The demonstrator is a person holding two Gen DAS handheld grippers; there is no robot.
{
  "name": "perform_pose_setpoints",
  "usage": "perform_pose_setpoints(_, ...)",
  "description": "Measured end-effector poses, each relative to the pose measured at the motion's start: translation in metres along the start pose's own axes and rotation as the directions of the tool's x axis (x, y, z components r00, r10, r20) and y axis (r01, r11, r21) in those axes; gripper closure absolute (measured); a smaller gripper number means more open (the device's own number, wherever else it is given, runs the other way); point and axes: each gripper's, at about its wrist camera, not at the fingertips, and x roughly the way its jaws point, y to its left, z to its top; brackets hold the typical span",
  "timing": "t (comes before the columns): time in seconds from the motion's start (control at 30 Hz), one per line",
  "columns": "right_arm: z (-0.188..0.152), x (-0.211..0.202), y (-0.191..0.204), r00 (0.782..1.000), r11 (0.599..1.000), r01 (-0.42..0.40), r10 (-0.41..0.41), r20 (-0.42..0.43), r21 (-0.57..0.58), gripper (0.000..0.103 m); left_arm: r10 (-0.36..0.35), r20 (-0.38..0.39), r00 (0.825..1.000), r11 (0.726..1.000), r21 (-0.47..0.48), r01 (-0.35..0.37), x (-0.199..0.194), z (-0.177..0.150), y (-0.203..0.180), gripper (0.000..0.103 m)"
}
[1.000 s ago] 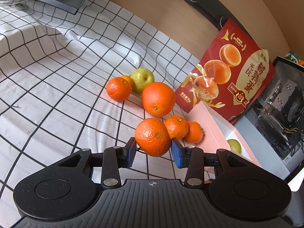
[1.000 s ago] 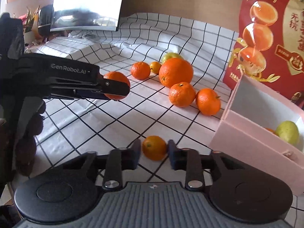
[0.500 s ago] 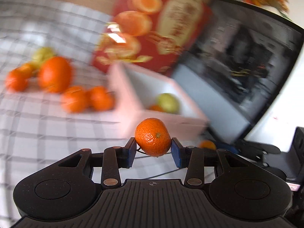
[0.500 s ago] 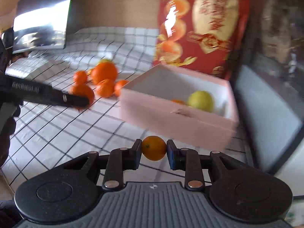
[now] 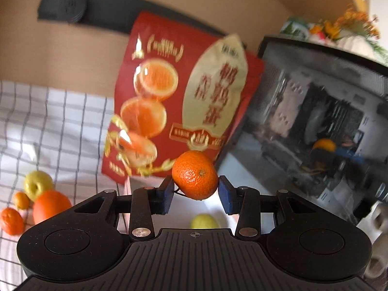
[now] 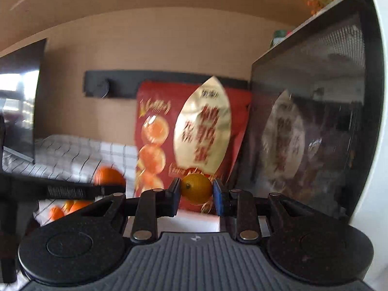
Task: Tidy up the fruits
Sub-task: 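Carry both mandarins over the pink box and open the left gripper, then lower the small mandarin into the pink box and open the right gripper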
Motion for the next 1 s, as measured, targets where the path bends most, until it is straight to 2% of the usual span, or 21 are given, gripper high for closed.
perform_pose_setpoints(0.1, 0.013, 0.014, -0.001, 1.0, 1.0, 0.002, -0.002, -0.017, 0.019, 0.076, 0.029, -0.079, 0.996, 0.999, 0.018, -0.027, 0.026, -0.004, 0.002, 0.058)
perform_pose_setpoints(0.17, 0.016, 0.025, 0.001, 0.999, 1.0, -0.003, 0.004, -0.034, 0.023, 0.076, 0.064, -0.134, 0.989, 0.998, 0.034, -0.06, 0.046, -0.011, 0.004, 0.058)
perform_pose_setpoints(0.27, 0.015, 0.04, 0.007, 0.998, 1.0, -0.01, 0.012, -0.067, 0.03, 0.076, 0.079, -0.208, 0.975, 0.995, 0.081, -0.063, 0.07, -0.023, 0.005, 0.058)
perform_pose_setpoints(0.4, 0.006, 0.054, 0.01, 0.993, 0.998, -0.024, 0.032, -0.116, 0.063, 0.076, 0.114, -0.274, 0.955, 0.984, 0.161, -0.072, 0.092, -0.042, 0.004, 0.058)
perform_pose_setpoints(0.47, 0.002, 0.059, 0.01, 0.99, 0.997, -0.024, 0.033, -0.135, 0.069, 0.076, 0.119, -0.28, 0.952, 0.983, 0.167, -0.074, 0.095, -0.048, 0.007, 0.057)
perform_pose_setpoints(0.53, -0.003, 0.062, 0.008, 0.988, 0.997, -0.021, 0.033, -0.153, 0.077, 0.076, 0.111, -0.259, 0.959, 0.987, 0.141, -0.076, 0.094, -0.051, 0.013, 0.058)
perform_pose_setpoints(0.67, -0.012, 0.062, 0.005, 0.984, 0.996, -0.024, 0.038, -0.174, 0.081, 0.076, 0.049, -0.203, 0.978, 0.996, 0.082, -0.033, 0.082, -0.041, 0.023, 0.058)
perform_pose_setpoints(0.8, -0.017, 0.064, 0.003, 0.982, 0.995, -0.03, 0.046, -0.185, 0.091, 0.076, 0.0, -0.108, 0.994, 0.999, 0.031, 0.003, 0.058, -0.03, 0.034, 0.058)
perform_pose_setpoints(0.9, -0.02, 0.07, 0.002, 0.976, 0.99, -0.055, 0.081, -0.202, 0.127, 0.076, 0.017, -0.022, 1.0, 1.0, -0.012, -0.018, 0.03, -0.03, 0.058, 0.058)
perform_pose_setpoints(1.0, -0.03, 0.081, 0.006, 0.965, 0.985, -0.086, 0.12, -0.232, 0.149, 0.075, 0.077, 0.046, 0.996, 0.996, -0.057, -0.075, 0.001, -0.038, 0.096, 0.058)
